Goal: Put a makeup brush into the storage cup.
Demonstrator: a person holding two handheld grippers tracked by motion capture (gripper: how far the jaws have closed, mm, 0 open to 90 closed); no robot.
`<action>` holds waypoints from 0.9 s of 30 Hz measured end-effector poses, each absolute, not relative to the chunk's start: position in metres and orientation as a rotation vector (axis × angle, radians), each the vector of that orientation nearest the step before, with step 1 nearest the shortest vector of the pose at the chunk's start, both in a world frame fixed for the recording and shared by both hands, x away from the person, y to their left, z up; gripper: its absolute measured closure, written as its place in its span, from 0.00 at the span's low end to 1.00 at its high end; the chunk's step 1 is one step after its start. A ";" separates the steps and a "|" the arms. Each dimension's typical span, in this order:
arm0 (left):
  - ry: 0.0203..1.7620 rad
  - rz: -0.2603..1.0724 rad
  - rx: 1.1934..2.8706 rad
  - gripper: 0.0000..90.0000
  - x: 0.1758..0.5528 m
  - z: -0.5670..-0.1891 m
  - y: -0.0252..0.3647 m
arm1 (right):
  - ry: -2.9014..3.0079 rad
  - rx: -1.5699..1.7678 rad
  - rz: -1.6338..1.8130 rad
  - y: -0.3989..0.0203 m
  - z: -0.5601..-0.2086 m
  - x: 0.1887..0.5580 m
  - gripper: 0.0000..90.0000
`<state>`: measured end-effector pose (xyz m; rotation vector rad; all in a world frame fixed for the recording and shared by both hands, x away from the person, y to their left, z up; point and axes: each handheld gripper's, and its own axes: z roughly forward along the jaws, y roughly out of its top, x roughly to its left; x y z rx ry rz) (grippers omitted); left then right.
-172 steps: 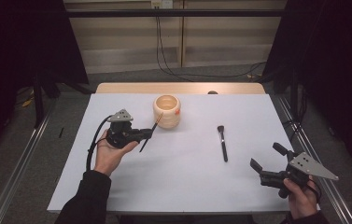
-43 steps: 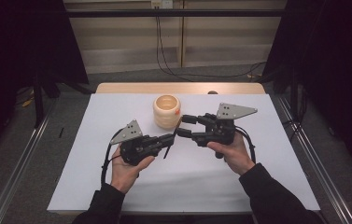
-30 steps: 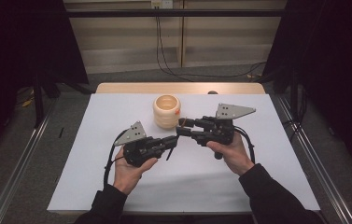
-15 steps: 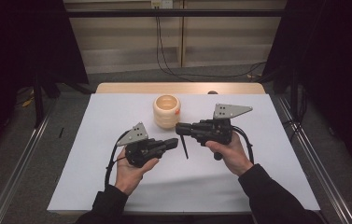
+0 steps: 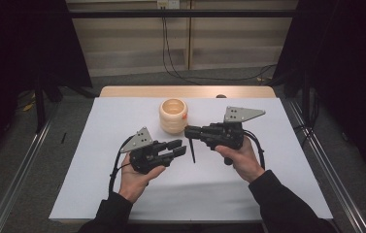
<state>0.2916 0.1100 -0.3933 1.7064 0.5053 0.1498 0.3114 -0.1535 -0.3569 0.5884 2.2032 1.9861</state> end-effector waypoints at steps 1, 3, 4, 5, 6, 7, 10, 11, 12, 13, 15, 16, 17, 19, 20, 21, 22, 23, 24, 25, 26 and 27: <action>0.509 0.157 1.710 0.68 0.292 -0.394 0.110 | 2.205 0.582 1.985 -0.154 -0.356 0.311 0.94; 0.526 0.175 1.698 0.60 0.293 -0.395 0.110 | 2.201 0.582 1.984 -0.155 -0.355 0.311 0.94; 0.535 0.191 1.702 0.51 0.293 -0.395 0.110 | 2.197 0.580 1.986 -0.155 -0.354 0.311 0.94; 0.539 0.186 1.706 0.46 0.294 -0.395 0.110 | 2.195 0.580 1.991 -0.155 -0.354 0.311 0.94; 0.539 0.189 1.704 0.44 0.294 -0.395 0.110 | 2.190 0.580 1.992 -0.156 -0.353 0.311 0.94; 0.537 0.203 1.708 0.42 0.294 -0.396 0.109 | 2.187 0.578 1.993 -0.156 -0.353 0.311 0.94; 0.525 0.204 1.712 0.34 0.293 -0.396 0.106 | 2.180 0.584 2.013 -0.157 -0.352 0.311 0.94; 0.517 0.193 1.712 0.34 0.293 -0.397 0.106 | 2.177 0.584 2.012 -0.156 -0.353 0.310 0.94; 0.522 0.199 1.712 0.33 0.292 -0.397 0.104 | 2.176 0.585 2.017 -0.156 -0.353 0.310 0.94; 0.519 0.197 1.701 0.32 0.292 -0.397 0.103 | 2.174 0.584 2.027 -0.155 -0.353 0.310 0.94; 0.508 0.210 1.707 0.32 0.291 -0.396 0.101 | 2.186 0.567 2.029 -0.151 -0.354 0.309 0.94; 0.504 0.210 1.710 0.33 0.291 -0.396 0.101 | 2.187 0.560 2.030 -0.149 -0.354 0.308 0.94; 0.506 0.211 1.712 0.36 0.291 -0.395 0.101 | 2.194 0.555 2.025 -0.147 -0.355 0.307 0.94; 0.513 0.199 1.697 0.38 0.291 -0.395 0.099 | 2.198 0.544 2.032 -0.145 -0.355 0.306 0.94; 0.522 0.204 1.708 0.39 0.291 -0.394 0.098 | 2.202 0.539 2.036 -0.143 -0.355 0.305 0.94; 0.512 0.203 1.704 0.41 0.292 -0.394 0.097 | 2.201 0.540 2.032 -0.142 -0.355 0.305 0.94; 0.501 0.191 1.698 0.46 0.292 -0.393 0.096 | 2.204 0.534 2.034 -0.141 -0.355 0.304 0.94; 0.510 0.198 1.704 0.51 0.291 -0.392 0.096 | 2.205 0.529 2.036 -0.140 -0.356 0.303 0.94; 0.518 0.191 1.702 0.53 0.291 -0.391 0.094 | 2.206 0.530 2.038 -0.139 -0.356 0.303 0.94; 0.490 0.178 1.706 0.57 0.291 -0.391 0.094 | 2.207 0.528 2.036 -0.139 -0.356 0.302 0.94; 0.506 0.199 1.721 0.62 0.290 -0.390 0.094 | 2.204 0.527 2.033 -0.139 -0.356 0.302 0.94; 0.492 0.183 1.710 0.62 0.291 -0.389 0.093 | 2.203 0.530 2.035 -0.139 -0.356 0.302 0.94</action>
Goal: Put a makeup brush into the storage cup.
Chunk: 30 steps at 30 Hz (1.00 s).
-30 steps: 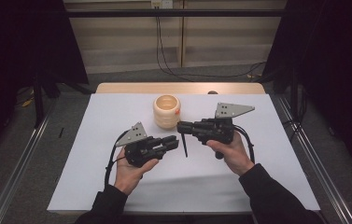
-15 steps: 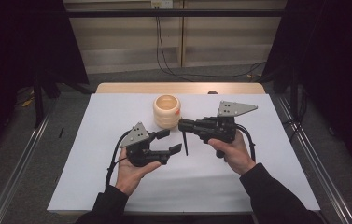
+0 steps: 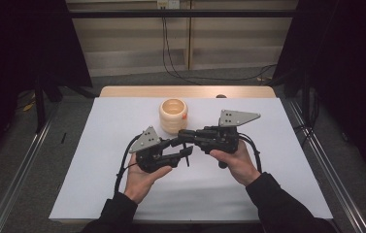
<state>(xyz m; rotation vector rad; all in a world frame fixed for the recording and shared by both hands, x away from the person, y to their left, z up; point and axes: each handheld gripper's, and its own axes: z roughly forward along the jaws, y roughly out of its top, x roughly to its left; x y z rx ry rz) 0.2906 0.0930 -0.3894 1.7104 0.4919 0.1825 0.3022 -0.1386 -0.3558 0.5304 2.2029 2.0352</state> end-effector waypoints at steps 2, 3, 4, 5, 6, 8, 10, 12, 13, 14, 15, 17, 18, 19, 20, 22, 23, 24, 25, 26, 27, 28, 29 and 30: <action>0.506 0.188 1.715 0.67 0.291 -0.387 0.094 | 2.195 0.537 2.031 -0.139 -0.356 0.303 0.94; 0.509 0.174 1.704 0.69 0.291 -0.387 0.094 | 2.197 0.539 2.033 -0.140 -0.357 0.304 0.94; 0.514 0.176 1.711 0.71 0.292 -0.387 0.095 | 2.198 0.541 2.031 -0.140 -0.358 0.304 0.94; 0.514 0.170 1.708 0.72 0.292 -0.387 0.095 | 2.196 0.551 2.027 -0.141 -0.358 0.305 0.94; 0.510 0.159 1.709 0.76 0.293 -0.387 0.096 | 2.197 0.552 2.032 -0.141 -0.359 0.305 0.94; 0.506 0.145 1.705 0.81 0.293 -0.387 0.096 | 2.197 0.552 2.031 -0.140 -0.360 0.305 0.94; 0.496 0.142 1.711 0.87 0.292 -0.387 0.095 | 2.198 0.554 2.032 -0.140 -0.360 0.306 0.94; 0.494 0.142 1.716 0.88 0.292 -0.387 0.095 | 2.202 0.553 2.029 -0.140 -0.361 0.306 0.94; 0.495 0.139 1.710 0.88 0.293 -0.387 0.095 | 2.201 0.552 2.027 -0.140 -0.361 0.306 0.94; 0.497 0.131 1.703 0.89 0.293 -0.387 0.095 | 2.199 0.553 2.029 -0.141 -0.361 0.306 0.94; 0.487 0.124 1.710 0.90 0.293 -0.387 0.096 | 2.196 0.551 2.031 -0.141 -0.361 0.306 0.94; 0.482 0.125 1.718 0.92 0.293 -0.387 0.096 | 2.195 0.553 2.032 -0.142 -0.361 0.306 0.94; 0.479 0.126 1.721 0.93 0.293 -0.387 0.096 | 2.197 0.550 2.034 -0.142 -0.361 0.306 0.94; 0.483 0.129 1.719 0.93 0.292 -0.387 0.096 | 2.198 0.549 2.034 -0.141 -0.361 0.306 0.94; 0.480 0.124 1.717 0.93 0.292 -0.387 0.096 | 2.197 0.550 2.033 -0.141 -0.362 0.305 0.93; 0.471 0.129 1.718 0.93 0.292 -0.386 0.096 | 2.192 0.532 2.038 -0.141 -0.361 0.305 0.93; 0.472 0.126 1.708 0.93 0.292 -0.386 0.096 | 2.192 0.528 2.038 -0.141 -0.361 0.305 0.93; 0.465 0.131 1.709 0.93 0.292 -0.386 0.096 | 2.189 0.524 2.043 -0.141 -0.361 0.305 0.93; 0.456 0.132 1.712 0.93 0.292 -0.386 0.095 | 2.190 0.517 2.040 -0.141 -0.361 0.304 0.92; 0.453 0.130 1.713 0.93 0.292 -0.387 0.095 | 2.189 0.507 2.029 -0.140 -0.360 0.303 0.90; 0.454 0.140 1.721 0.93 0.291 -0.387 0.095 | 2.191 0.500 2.026 -0.140 -0.360 0.303 0.88; 0.446 0.131 1.714 0.93 0.291 -0.388 0.093 | 2.190 0.497 2.031 -0.139 -0.360 0.303 0.86; 0.448 0.133 1.726 0.93 0.290 -0.388 0.092 | 2.183 0.490 2.025 -0.138 -0.360 0.302 0.83; 0.450 0.136 1.720 0.93 0.289 -0.388 0.091 | 2.188 0.493 2.020 -0.138 -0.360 0.302 0.81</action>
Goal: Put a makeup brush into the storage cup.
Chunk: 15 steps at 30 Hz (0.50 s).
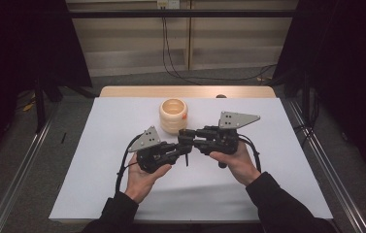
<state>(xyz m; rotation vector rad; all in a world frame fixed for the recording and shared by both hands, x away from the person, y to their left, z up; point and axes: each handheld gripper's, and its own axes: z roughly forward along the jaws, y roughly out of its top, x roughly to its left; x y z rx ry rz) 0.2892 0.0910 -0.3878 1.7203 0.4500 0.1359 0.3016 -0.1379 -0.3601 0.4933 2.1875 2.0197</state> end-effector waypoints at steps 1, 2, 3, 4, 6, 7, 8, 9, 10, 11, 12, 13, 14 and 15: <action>0.440 0.128 1.726 0.93 0.289 -0.388 0.090 | 2.190 0.487 2.018 -0.138 -0.360 0.301 0.78; 0.439 0.133 1.726 0.93 0.288 -0.388 0.089 | 2.183 0.485 2.015 -0.137 -0.360 0.301 0.71; 0.440 0.133 1.727 0.93 0.288 -0.388 0.089 | 2.182 0.491 2.005 -0.137 -0.360 0.300 0.68; 0.442 0.132 1.728 0.93 0.289 -0.388 0.090 | 2.179 0.487 2.006 -0.137 -0.360 0.300 0.66; 0.437 0.135 1.734 0.93 0.289 -0.387 0.091 | 2.170 0.493 1.999 -0.137 -0.360 0.300 0.54; 0.443 0.136 1.732 0.93 0.289 -0.387 0.091 | 2.164 0.496 1.997 -0.137 -0.360 0.300 0.50; 0.449 0.138 1.726 0.93 0.289 -0.387 0.091 | 2.159 0.498 1.994 -0.137 -0.360 0.300 0.45; 0.451 0.138 1.724 0.93 0.289 -0.387 0.091 | 2.148 0.513 1.991 -0.137 -0.360 0.300 0.37; 0.450 0.141 1.721 0.93 0.289 -0.387 0.092 | 2.143 0.527 1.981 -0.137 -0.359 0.300 0.31; 0.450 0.140 1.724 0.93 0.290 -0.387 0.092 | 2.126 0.540 1.970 -0.137 -0.359 0.300 0.28; 0.453 0.142 1.722 0.93 0.290 -0.387 0.092 | 2.125 0.535 1.977 -0.138 -0.359 0.300 0.26; 0.451 0.144 1.723 0.93 0.290 -0.387 0.093 | 2.119 0.540 1.979 -0.138 -0.359 0.300 0.21; 0.451 0.146 1.724 0.93 0.290 -0.387 0.093 | 2.110 0.553 1.969 -0.138 -0.359 0.300 0.15; 0.457 0.143 1.716 0.93 0.290 -0.387 0.093 | 2.107 0.565 1.959 -0.139 -0.358 0.300 0.13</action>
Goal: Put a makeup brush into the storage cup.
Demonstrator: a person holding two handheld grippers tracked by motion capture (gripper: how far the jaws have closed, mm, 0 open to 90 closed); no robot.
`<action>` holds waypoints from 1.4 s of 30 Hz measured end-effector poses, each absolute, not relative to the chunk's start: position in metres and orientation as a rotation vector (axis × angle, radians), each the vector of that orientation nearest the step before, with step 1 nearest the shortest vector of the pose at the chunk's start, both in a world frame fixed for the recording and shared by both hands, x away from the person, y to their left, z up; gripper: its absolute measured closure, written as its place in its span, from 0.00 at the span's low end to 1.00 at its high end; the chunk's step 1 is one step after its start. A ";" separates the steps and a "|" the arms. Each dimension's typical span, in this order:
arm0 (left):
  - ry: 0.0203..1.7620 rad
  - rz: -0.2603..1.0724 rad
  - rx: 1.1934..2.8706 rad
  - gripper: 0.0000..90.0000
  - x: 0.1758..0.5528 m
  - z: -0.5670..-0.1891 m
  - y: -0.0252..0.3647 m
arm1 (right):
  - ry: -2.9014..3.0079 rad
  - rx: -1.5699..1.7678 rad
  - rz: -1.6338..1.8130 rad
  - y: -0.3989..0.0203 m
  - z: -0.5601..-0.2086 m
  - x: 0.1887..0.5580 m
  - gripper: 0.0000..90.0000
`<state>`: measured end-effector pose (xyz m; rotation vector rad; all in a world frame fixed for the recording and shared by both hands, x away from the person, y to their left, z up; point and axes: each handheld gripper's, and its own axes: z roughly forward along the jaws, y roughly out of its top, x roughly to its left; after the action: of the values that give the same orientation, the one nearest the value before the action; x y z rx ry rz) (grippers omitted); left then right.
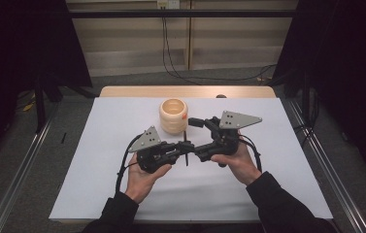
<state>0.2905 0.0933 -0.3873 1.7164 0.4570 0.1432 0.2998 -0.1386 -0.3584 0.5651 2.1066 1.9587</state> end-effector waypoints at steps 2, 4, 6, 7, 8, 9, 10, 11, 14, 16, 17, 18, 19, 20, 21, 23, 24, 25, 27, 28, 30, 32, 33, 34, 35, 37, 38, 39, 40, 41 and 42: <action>0.457 0.148 1.720 0.93 0.291 -0.387 0.094 | 2.090 0.582 1.961 -0.139 -0.358 0.300 0.06; 0.464 0.154 1.720 0.93 0.290 -0.387 0.094 | 2.085 0.598 1.954 -0.140 -0.358 0.301 0.00; 0.461 0.157 1.719 0.93 0.291 -0.386 0.095 | 2.090 0.574 1.944 -0.140 -0.359 0.300 0.00; 0.460 0.159 1.724 0.93 0.291 -0.386 0.096 | 2.092 0.573 1.945 -0.140 -0.359 0.300 0.00; 0.463 0.158 1.716 0.93 0.291 -0.386 0.096 | 2.095 0.569 1.936 -0.140 -0.359 0.300 0.00; 0.475 0.159 1.712 0.93 0.291 -0.386 0.097 | 2.093 0.580 1.928 -0.139 -0.359 0.299 0.00; 0.463 0.161 1.720 0.93 0.292 -0.386 0.098 | 2.085 0.579 1.918 -0.139 -0.360 0.298 0.00; 0.470 0.168 1.715 0.93 0.292 -0.385 0.099 | 2.088 0.592 1.910 -0.138 -0.360 0.298 0.00; 0.484 0.182 1.717 0.93 0.292 -0.383 0.101 | 2.090 0.604 1.872 -0.141 -0.362 0.297 0.00; 0.486 0.178 1.707 0.93 0.292 -0.383 0.103 | 2.084 0.629 1.870 -0.145 -0.362 0.297 0.00; 0.490 0.183 1.713 0.93 0.292 -0.382 0.104 | 2.074 0.641 1.852 -0.147 -0.362 0.297 0.00; 0.500 0.184 1.708 0.93 0.292 -0.381 0.104 | 2.069 0.649 1.840 -0.149 -0.361 0.296 0.00; 0.496 0.186 1.709 0.93 0.292 -0.381 0.105 | 2.037 0.662 1.836 -0.152 -0.361 0.294 0.00; 0.492 0.175 1.705 0.93 0.293 -0.380 0.105 | 2.015 0.673 1.822 -0.155 -0.362 0.292 0.00; 0.493 0.179 1.709 0.93 0.293 -0.380 0.105 | 2.010 0.668 1.808 -0.158 -0.363 0.290 0.00; 0.487 0.179 1.706 0.93 0.293 -0.379 0.106 | 2.004 0.685 1.783 -0.164 -0.367 0.287 0.00; 0.491 0.193 1.715 0.93 0.293 -0.379 0.106 | 2.000 0.696 1.771 -0.167 -0.369 0.286 0.00; 0.491 0.193 1.713 0.93 0.293 -0.378 0.106 | 1.991 0.709 1.765 -0.170 -0.371 0.284 0.00; 0.493 0.197 1.718 0.93 0.294 -0.378 0.107 | 1.977 0.722 1.750 -0.176 -0.373 0.282 0.00; 0.495 0.200 1.723 0.93 0.294 -0.378 0.107 | 1.976 0.732 1.746 -0.179 -0.374 0.281 0.00; 0.514 0.206 1.711 0.93 0.294 -0.377 0.108 | 1.947 0.751 1.739 -0.183 -0.375 0.278 0.00; 0.502 0.197 1.716 0.93 0.295 -0.377 0.110 | 1.939 0.759 1.737 -0.187 -0.377 0.274 0.00; 0.512 0.201 1.713 0.93 0.295 -0.377 0.110 | 1.946 0.764 1.737 -0.189 -0.378 0.273 0.00; 0.520 0.206 1.720 0.93 0.296 -0.377 0.111 | 1.945 0.768 1.739 -0.191 -0.380 0.271 0.00; 0.517 0.200 1.712 0.93 0.296 -0.377 0.111 | 1.940 0.778 1.726 -0.193 -0.381 0.269 0.00; 0.528 0.206 1.710 0.93 0.298 -0.377 0.113 | 1.937 0.786 1.712 -0.198 -0.384 0.267 0.00; 0.525 0.205 1.702 0.93 0.298 -0.377 0.114 | 1.945 0.797 1.699 -0.201 -0.385 0.265 0.00; 0.534 0.211 1.707 0.93 0.298 -0.376 0.115 | 1.949 0.792 1.697 -0.203 -0.385 0.265 0.00; 0.529 0.219 1.707 0.93 0.299 -0.376 0.116 | 1.944 0.798 1.693 -0.205 -0.386 0.264 0.00; 0.530 0.214 1.703 0.93 0.300 -0.375 0.116 | 1.943 0.803 1.689 -0.208 -0.385 0.263 0.00; 0.536 0.223 1.705 0.93 0.300 -0.374 0.117 | 1.941 0.811 1.684 -0.209 -0.385 0.262 0.00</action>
<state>0.2998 0.1169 -0.3739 1.7049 0.5360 0.2229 0.2616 -0.2092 -0.3852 0.8112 1.9408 1.6838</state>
